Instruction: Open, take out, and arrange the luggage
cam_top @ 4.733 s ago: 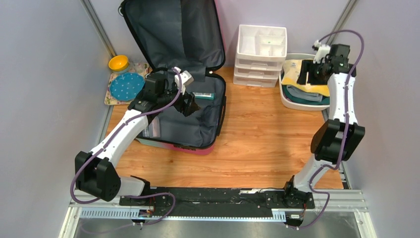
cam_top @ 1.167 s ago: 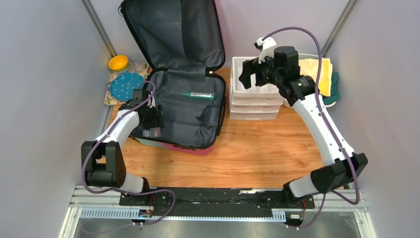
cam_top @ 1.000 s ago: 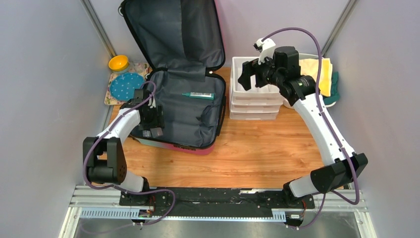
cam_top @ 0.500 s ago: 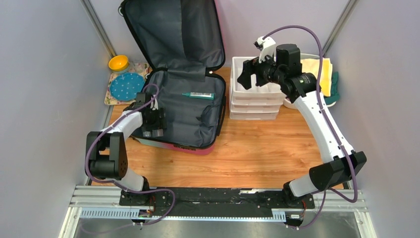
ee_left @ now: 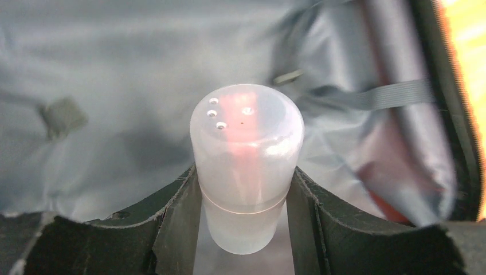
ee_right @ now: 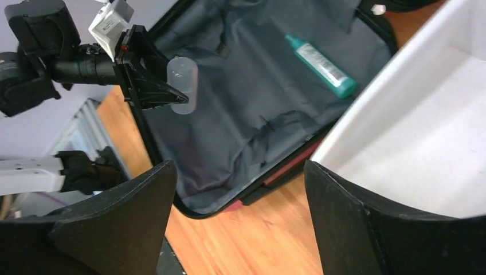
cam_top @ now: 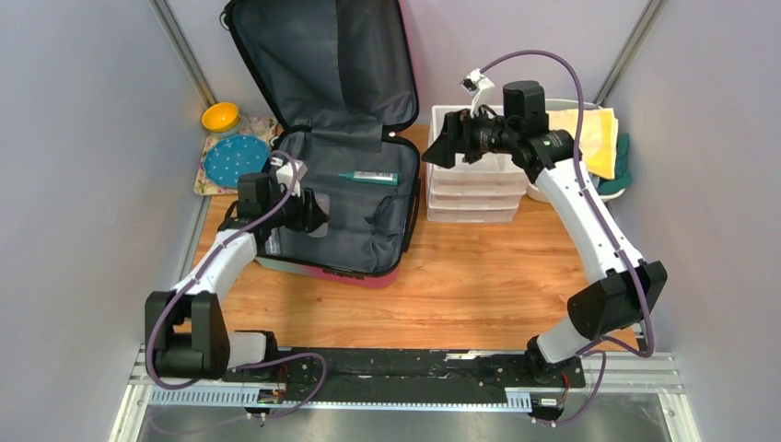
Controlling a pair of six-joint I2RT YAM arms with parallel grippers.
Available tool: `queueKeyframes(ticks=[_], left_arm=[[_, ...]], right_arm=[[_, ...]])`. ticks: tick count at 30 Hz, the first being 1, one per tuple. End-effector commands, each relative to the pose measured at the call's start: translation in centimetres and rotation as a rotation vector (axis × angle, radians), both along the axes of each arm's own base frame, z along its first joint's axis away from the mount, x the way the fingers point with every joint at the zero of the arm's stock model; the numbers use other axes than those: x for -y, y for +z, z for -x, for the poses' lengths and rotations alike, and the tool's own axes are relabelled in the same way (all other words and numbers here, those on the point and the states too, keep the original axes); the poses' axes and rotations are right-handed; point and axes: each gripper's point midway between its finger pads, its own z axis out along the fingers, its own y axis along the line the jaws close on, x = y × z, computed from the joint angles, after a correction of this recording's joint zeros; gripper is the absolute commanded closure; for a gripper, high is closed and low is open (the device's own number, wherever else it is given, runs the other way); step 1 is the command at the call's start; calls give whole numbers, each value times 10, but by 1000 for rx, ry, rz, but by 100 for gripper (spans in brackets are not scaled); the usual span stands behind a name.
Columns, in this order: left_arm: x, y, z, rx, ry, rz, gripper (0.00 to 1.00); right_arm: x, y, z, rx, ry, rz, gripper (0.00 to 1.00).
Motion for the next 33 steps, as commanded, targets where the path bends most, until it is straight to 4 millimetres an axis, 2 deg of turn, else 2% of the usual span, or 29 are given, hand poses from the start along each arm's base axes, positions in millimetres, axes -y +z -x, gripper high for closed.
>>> queueKeyframes(ticks=[1,2,5,10,13,15,16,18,21,22,27,30,33], left_arm=[[45,88,3,373,-290,138,70],[49,105,4,442,-313,139,69],[67,135,14,578,-415,147,69],[101,167,48,709,-648,196,68],[109,172,58,748,-715,181,67],[112,175,57,769,-716,160,67],[113,175,57,766,-717,161,67],[114,176,54,747,-707,172,67],[118,178,56,736,-713,193,67],[119,178,57,743,-718,189,67],[124,177,59,733,-724,191,66],[124,177,57,724,-705,195,66],[124,178,55,719,-688,203,66]], right_arm=[[-27,35,6,-10,113,-175,16],[-31,40,5,1,119,-195,16],[-49,43,9,6,149,-202,16],[-90,44,32,28,284,-197,16],[-108,41,47,25,339,-182,14],[-118,32,56,17,338,-146,14],[-119,24,51,22,298,-111,13],[-129,15,62,53,326,-60,13],[-136,5,58,105,274,17,13],[-136,-1,50,113,237,43,13],[-142,1,38,111,179,44,13],[-147,-2,41,111,192,54,14],[-149,-12,47,112,205,84,19]])
